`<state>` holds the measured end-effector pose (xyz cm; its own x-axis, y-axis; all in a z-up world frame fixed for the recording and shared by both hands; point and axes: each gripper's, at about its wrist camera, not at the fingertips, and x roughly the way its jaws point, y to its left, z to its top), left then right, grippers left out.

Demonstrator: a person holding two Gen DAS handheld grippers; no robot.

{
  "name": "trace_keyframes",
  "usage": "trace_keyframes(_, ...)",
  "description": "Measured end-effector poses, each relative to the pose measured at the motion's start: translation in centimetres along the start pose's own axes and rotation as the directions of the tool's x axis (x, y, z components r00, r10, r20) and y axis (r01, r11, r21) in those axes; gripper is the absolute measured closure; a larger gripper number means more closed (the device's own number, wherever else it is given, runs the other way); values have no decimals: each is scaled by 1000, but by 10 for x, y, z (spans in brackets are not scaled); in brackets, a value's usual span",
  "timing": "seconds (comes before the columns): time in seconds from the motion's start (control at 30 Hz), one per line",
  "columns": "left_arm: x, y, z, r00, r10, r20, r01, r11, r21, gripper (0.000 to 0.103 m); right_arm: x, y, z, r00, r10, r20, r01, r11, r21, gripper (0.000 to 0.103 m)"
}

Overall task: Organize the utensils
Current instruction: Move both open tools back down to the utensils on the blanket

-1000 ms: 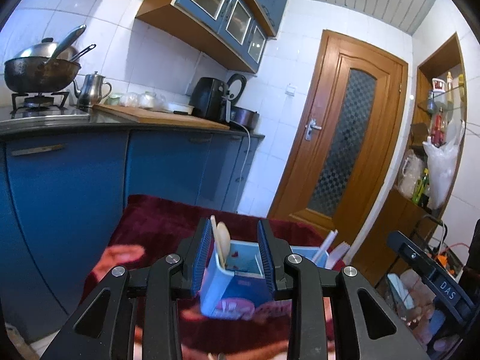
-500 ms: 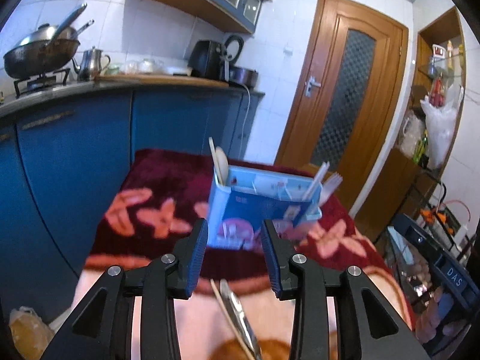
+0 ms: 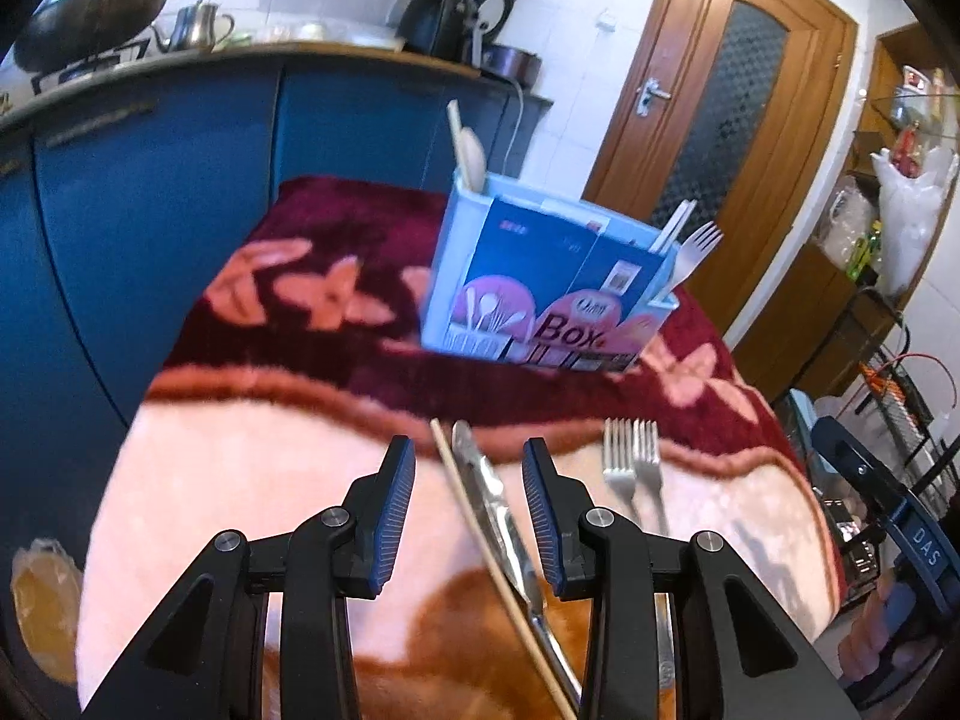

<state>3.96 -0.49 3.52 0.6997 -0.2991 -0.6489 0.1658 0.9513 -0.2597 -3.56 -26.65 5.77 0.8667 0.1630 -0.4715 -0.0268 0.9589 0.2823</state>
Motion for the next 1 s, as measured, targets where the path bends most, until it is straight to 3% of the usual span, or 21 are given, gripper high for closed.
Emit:
trace_keyframes(0.27,21,10,-13,997,44,-71,-46,999,-25,65,5,-15,-11,999,-15,-40,17,999,38,57)
trace_keyframes(1.0,40,-1,-35,975,100,-201,-89,994,62,65,14,-28,-19,997,1,-82,5,997,79,56)
